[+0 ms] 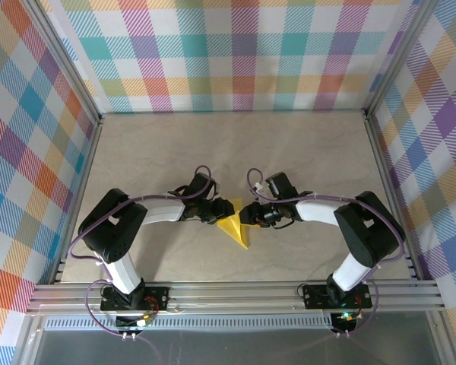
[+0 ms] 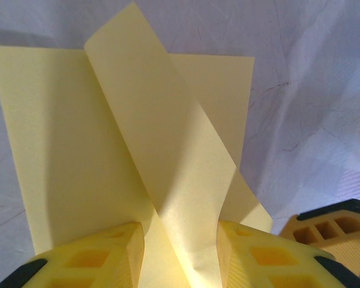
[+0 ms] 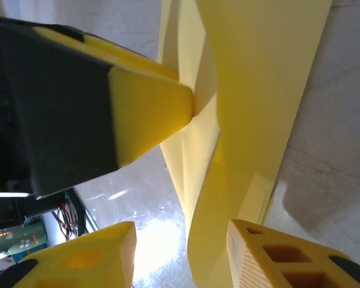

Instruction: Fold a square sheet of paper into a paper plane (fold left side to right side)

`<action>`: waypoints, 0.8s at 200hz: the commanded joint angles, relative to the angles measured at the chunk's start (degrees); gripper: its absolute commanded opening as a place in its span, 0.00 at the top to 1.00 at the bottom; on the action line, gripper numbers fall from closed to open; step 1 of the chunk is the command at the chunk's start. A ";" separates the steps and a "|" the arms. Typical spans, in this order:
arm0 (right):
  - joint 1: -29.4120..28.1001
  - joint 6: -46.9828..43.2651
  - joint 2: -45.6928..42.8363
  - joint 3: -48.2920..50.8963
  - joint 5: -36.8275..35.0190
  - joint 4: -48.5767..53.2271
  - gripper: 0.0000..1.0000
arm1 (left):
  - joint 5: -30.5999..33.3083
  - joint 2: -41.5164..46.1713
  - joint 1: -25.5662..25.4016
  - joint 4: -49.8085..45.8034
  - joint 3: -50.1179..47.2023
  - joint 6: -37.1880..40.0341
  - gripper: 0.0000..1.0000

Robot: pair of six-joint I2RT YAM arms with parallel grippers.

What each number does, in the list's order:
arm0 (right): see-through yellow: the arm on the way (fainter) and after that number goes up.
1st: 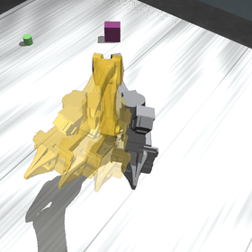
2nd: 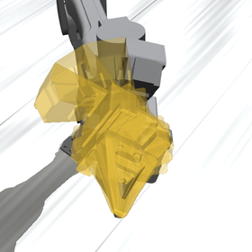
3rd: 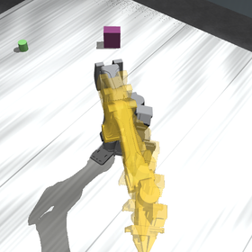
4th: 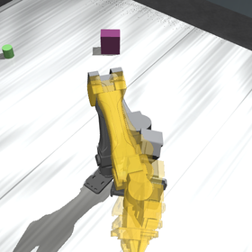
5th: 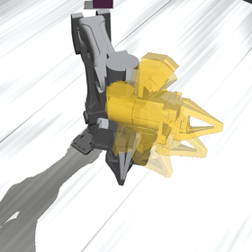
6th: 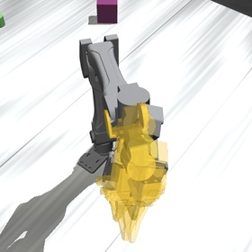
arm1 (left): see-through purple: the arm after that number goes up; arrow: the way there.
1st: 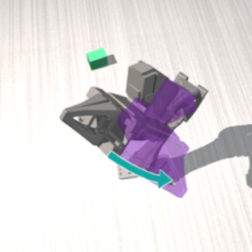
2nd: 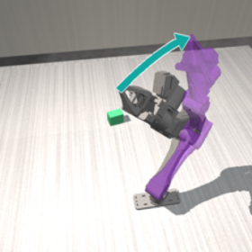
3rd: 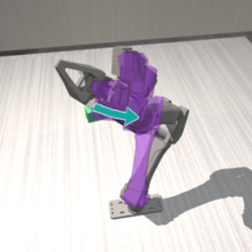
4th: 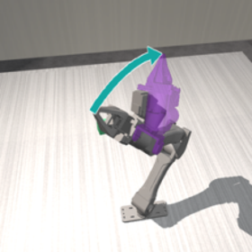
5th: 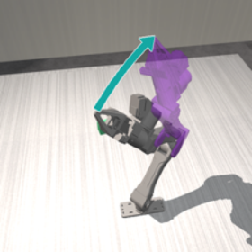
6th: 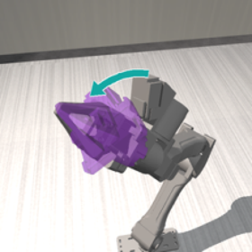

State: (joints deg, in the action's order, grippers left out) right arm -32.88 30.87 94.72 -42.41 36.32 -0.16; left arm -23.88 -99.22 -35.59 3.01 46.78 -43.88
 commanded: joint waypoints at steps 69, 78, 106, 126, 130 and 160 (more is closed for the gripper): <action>-1.06 -1.51 4.78 -4.08 -1.25 1.67 0.79 | 1.99 -1.24 -0.79 -3.47 0.45 1.21 0.61; -1.04 -1.88 4.80 -4.08 -2.08 2.17 0.82 | 1.99 -1.33 -0.81 -3.56 0.35 1.30 0.61; -1.06 -2.44 4.78 -4.23 -3.33 3.13 0.92 | 1.98 -1.45 -0.86 -3.65 0.41 1.34 0.61; -1.10 -3.24 5.00 -4.78 -4.65 4.94 0.98 | 1.99 -1.52 -0.88 -3.58 0.31 1.35 0.61; -1.11 -3.27 4.95 -4.90 -5.11 5.30 0.98 | 1.99 -1.55 -0.88 -3.54 0.36 1.46 0.61; -1.14 -4.06 5.11 -5.54 -7.03 7.12 0.98 | 1.99 -1.50 -0.88 -3.54 0.32 1.43 0.62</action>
State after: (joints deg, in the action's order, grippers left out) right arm -33.74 28.84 98.96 -46.22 31.44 3.99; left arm -23.29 -99.29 -35.86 2.94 47.00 -43.64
